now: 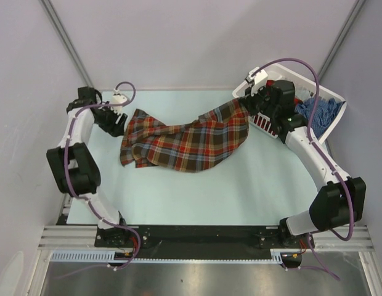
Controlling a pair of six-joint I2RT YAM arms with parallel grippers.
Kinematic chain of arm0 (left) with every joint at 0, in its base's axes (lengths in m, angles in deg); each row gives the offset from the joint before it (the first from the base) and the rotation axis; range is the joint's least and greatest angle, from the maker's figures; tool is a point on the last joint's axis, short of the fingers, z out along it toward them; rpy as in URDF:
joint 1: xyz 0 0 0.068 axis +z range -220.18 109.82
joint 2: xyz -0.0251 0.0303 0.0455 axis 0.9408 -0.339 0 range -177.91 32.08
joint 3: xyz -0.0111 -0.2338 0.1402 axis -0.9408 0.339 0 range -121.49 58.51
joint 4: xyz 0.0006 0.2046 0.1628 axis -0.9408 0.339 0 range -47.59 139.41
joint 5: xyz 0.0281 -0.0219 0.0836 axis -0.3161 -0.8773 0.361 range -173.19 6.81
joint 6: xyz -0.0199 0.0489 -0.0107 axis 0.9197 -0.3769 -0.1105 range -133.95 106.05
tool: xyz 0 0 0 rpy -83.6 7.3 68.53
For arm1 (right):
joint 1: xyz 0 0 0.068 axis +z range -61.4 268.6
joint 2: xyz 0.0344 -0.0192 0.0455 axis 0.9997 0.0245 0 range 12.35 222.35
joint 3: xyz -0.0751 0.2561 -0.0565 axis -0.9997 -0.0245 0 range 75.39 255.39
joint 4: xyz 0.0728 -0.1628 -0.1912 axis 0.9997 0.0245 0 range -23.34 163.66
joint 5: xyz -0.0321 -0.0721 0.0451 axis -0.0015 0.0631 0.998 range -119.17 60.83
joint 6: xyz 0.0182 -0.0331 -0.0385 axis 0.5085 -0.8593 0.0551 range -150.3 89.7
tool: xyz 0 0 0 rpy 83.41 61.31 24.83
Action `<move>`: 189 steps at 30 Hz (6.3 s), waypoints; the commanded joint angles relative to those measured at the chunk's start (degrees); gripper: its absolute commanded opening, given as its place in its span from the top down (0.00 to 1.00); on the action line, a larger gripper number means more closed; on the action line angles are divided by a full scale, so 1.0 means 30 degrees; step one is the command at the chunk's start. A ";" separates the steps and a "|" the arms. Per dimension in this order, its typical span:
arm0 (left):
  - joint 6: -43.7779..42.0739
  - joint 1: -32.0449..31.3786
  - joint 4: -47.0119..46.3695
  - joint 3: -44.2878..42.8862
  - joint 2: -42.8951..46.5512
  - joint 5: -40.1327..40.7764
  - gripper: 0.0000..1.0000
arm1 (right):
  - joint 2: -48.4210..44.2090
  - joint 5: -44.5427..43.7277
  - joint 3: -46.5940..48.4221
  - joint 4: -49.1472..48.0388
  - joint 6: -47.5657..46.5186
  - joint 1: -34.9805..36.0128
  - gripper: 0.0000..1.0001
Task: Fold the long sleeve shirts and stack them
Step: Flatten the shirt out
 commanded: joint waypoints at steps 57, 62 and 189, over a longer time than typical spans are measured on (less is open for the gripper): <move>0.0556 -0.1422 -0.5897 0.2831 0.5792 0.2849 1.00 | 0.0468 0.0061 0.3768 -0.1786 0.0091 -0.0234 1.00; 0.0994 -0.0190 -0.3841 0.0075 0.9893 0.3377 1.00 | 0.1524 0.0003 0.9208 -0.1260 0.0939 -0.0147 1.00; -1.0779 0.6258 -0.3351 1.7363 1.4675 -0.1487 0.89 | -0.1841 0.2875 -0.5252 0.5736 -0.9254 0.0440 1.00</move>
